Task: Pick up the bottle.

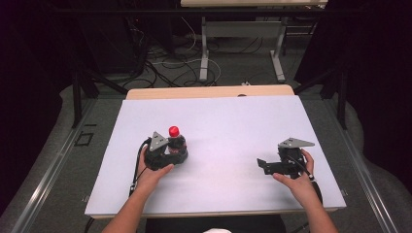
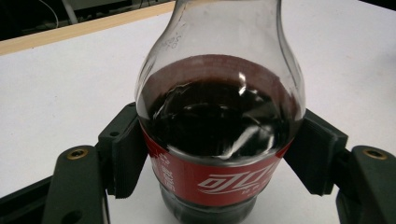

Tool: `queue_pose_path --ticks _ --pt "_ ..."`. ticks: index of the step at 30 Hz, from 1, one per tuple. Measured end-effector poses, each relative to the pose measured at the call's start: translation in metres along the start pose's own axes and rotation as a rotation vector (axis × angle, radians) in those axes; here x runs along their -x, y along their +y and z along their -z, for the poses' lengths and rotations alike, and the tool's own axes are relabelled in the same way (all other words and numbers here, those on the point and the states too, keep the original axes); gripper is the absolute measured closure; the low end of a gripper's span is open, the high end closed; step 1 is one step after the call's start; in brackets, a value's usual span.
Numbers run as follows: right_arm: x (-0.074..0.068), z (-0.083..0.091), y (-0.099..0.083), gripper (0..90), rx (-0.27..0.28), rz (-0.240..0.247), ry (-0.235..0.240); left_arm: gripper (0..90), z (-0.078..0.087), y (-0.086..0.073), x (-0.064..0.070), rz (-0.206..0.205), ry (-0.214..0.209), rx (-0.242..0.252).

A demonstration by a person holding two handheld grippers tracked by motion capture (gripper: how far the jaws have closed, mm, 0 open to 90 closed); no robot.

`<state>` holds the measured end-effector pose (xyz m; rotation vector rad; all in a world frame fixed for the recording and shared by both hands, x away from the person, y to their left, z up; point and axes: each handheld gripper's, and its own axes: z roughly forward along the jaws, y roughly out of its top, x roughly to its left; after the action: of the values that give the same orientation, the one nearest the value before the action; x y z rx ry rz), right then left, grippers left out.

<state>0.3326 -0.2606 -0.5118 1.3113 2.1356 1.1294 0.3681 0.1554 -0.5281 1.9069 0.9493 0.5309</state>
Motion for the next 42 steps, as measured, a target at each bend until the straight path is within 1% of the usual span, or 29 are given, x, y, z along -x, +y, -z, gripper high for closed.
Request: queue_pose_path --ticks 2,4,6,9,11,12,13,15,16,17,18,19,20,21,25,26,27,28,29,30,31,32,33,34,35,36,37,38,42 --pt "-0.001 0.001 0.000 5.4 0.001 -0.001 -0.004 30.3 0.000 0.001 0.002 -0.021 0.000 -0.005" --pt "-0.001 0.001 0.001 5.6 0.002 0.003 -0.001 30.3 0.001 0.002 0.005 -0.029 -0.004 -0.006" --pt "-0.002 0.001 0.001 5.7 0.007 -0.003 0.003 30.3 0.001 0.003 0.007 -0.024 -0.025 -0.002" --pt "-0.003 0.001 0.002 5.8 0.010 0.009 0.009 30.2 0.003 0.005 0.010 -0.044 -0.048 -0.001" --pt "-0.005 0.002 0.002 6.2 0.003 0.010 0.018 30.3 0.003 0.005 0.012 -0.046 -0.057 0.002" --pt "-0.006 0.002 0.003 6.6 0.003 0.010 0.022 30.3 0.004 0.006 0.015 -0.046 -0.079 0.001" --pt "-0.006 0.002 0.003 6.6 0.003 0.010 0.022 30.3 0.004 0.006 0.015 -0.046 -0.079 0.001" --pt "-0.009 0.003 0.005 8.1 0.004 0.015 0.034 30.3 0.007 0.008 0.021 -0.055 -0.107 -0.003" --pt "-0.009 0.003 0.005 8.1 0.004 0.015 0.034 30.4 0.007 0.008 0.021 -0.055 -0.107 -0.003" --pt "-0.011 0.004 0.006 13.4 0.015 0.035 0.034 30.4 0.009 0.009 0.025 -0.062 -0.120 -0.003" --pt "-0.012 0.005 0.006 14.9 0.015 0.038 0.039 30.4 0.010 0.010 0.027 -0.064 -0.130 -0.009" --pt "-0.014 0.006 0.007 15.1 0.013 0.043 0.039 30.4 0.011 0.011 0.029 -0.060 -0.137 0.002" --pt "-0.015 0.006 0.008 15.4 0.018 0.055 0.041 30.4 0.012 0.012 0.031 -0.060 -0.147 0.002" --pt "-0.017 0.007 0.009 16.0 0.018 0.056 0.050 30.4 0.013 0.013 0.033 -0.052 -0.155 -0.001" --pt "-0.026 0.009 0.013 22.3 0.042 0.093 0.088 30.4 0.017 0.017 0.041 -0.070 -0.170 0.003" --pt "-0.030 0.010 0.015 24.6 0.049 0.091 0.097 30.4 0.017 0.017 0.043 -0.072 -0.175 0.006" --pt "-0.030 0.010 0.015 24.6 0.049 0.091 0.097 30.4 0.017 0.017 0.043 -0.072 -0.175 0.006" --pt "-0.037 0.012 0.019 30.0 0.061 0.104 0.119 30.4 0.018 0.019 0.048 -0.068 -0.184 0.008" --pt "-0.041 0.013 0.021 31.9 0.072 0.114 0.124 30.4 0.019 0.020 0.049 -0.071 -0.190 0.002" --pt "-0.046 0.014 0.023 33.0 0.076 0.110 0.134 30.4 0.019 0.020 0.051 -0.071 -0.191 0.008" --pt "-0.049 0.015 0.026 33.0 0.079 0.116 0.147 30.4 0.020 0.021 0.053 -0.068 -0.198 0.007" --pt "-0.053 0.015 0.028 33.0 0.083 0.110 0.157 30.4 0.020 0.021 0.055 -0.075 -0.203 0.005" --pt "-0.057 0.015 0.031 33.0 0.085 0.115 0.166 30.4 0.020 0.022 0.057 -0.076 -0.201 0.006" --pt "-0.061 0.016 0.034 33.0 0.085 0.123 0.180 30.4 0.020 0.022 0.059 -0.071 -0.209 0.003" --pt "-0.065 0.016 0.037 33.1 0.089 0.128 0.194 30.4 0.020 0.022 0.061 -0.075 -0.213 0.006" --pt "-0.068 0.016 0.040 33.1 0.092 0.141 0.211 30.4 0.020 0.022 0.062 -0.084 -0.215 -0.001" --pt "-0.072 0.015 0.042 33.3 0.107 0.149 0.238 30.4 0.020 0.022 0.062 -0.084 -0.215 -0.001" --pt "-0.075 0.014 0.045 33.9 0.111 0.168 0.254 30.4 0.019 0.022 0.066 -0.082 -0.224 0.002" --pt "-0.088 0.015 0.057 34.3 0.112 0.233 0.286 30.4 0.018 0.022 0.073 -0.095 -0.240 -0.005"
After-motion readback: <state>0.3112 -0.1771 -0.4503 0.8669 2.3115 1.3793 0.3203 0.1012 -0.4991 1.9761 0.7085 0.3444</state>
